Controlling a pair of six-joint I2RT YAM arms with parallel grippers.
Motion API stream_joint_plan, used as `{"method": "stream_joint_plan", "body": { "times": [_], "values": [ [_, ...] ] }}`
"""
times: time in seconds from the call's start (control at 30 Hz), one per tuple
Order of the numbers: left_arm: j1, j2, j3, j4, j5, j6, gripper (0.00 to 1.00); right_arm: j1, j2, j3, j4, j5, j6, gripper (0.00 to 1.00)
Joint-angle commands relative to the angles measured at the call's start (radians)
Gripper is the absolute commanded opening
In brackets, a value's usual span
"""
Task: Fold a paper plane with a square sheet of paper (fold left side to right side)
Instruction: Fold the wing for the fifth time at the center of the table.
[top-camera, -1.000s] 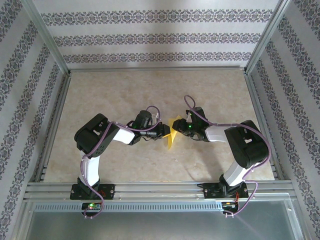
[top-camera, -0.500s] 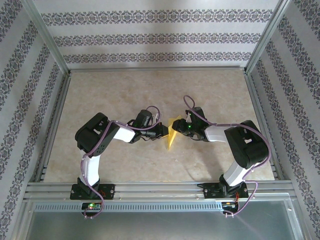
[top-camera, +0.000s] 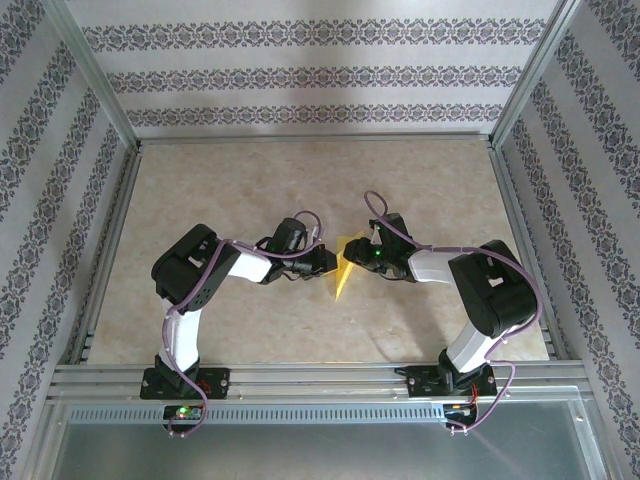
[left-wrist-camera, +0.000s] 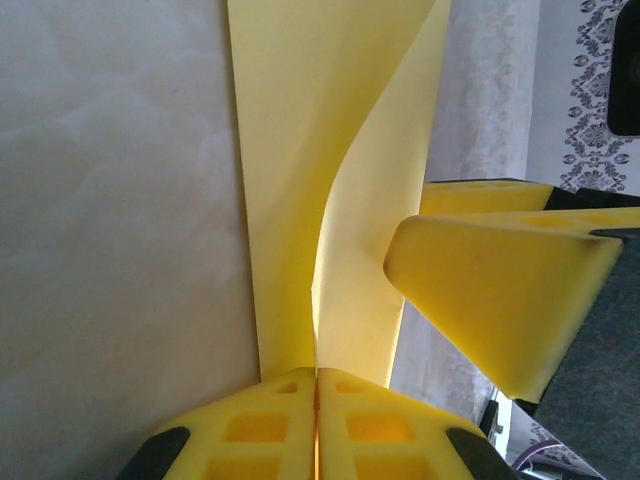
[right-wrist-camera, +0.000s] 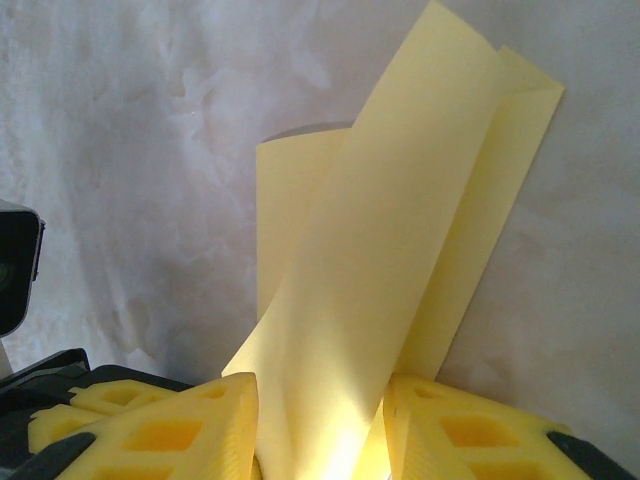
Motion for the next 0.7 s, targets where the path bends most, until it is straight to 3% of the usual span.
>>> {"method": "stream_joint_plan", "body": {
  "times": [0.0, 0.67],
  "values": [
    [0.017, 0.017, 0.025, -0.088, -0.039, 0.048, 0.09, 0.028, 0.043, 0.015, -0.031, 0.016, -0.028, 0.4],
    [0.017, 0.014, 0.085, -0.328, -0.138, 0.1, 0.08, 0.03, -0.002, 0.038, -0.06, 0.004, -0.022, 0.41]
  ]
}}
